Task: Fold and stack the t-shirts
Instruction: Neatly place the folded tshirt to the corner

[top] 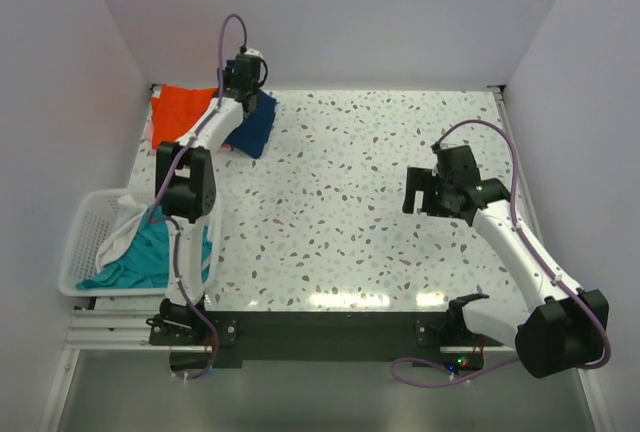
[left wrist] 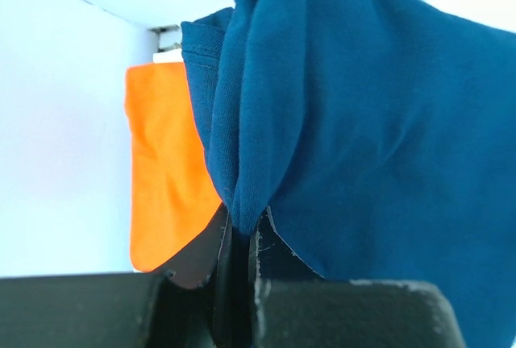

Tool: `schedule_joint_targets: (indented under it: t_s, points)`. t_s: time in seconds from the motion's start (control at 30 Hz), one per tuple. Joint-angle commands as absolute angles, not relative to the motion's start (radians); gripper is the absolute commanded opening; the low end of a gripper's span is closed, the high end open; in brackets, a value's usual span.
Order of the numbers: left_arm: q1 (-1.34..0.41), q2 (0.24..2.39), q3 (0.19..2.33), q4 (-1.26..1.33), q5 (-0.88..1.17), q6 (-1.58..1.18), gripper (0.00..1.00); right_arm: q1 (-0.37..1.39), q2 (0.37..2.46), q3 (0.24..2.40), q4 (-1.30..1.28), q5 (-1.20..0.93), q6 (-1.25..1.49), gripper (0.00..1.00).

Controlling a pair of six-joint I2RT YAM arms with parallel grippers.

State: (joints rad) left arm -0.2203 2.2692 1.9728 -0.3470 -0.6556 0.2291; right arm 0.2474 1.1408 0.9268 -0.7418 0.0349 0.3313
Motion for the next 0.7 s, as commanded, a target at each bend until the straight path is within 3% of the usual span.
schedule_joint_targets:
  t_s: [0.0,0.67]
  points:
    - [-0.216,2.152,2.026,-0.267,-0.667,0.256,0.0,0.244,1.137,0.942,-0.738,0.046,0.325,0.99]
    - [-0.215,2.005,2.01,-0.256,-0.6,0.285,0.0,0.242,1.123,0.939,-0.736,0.041,0.327,0.99]
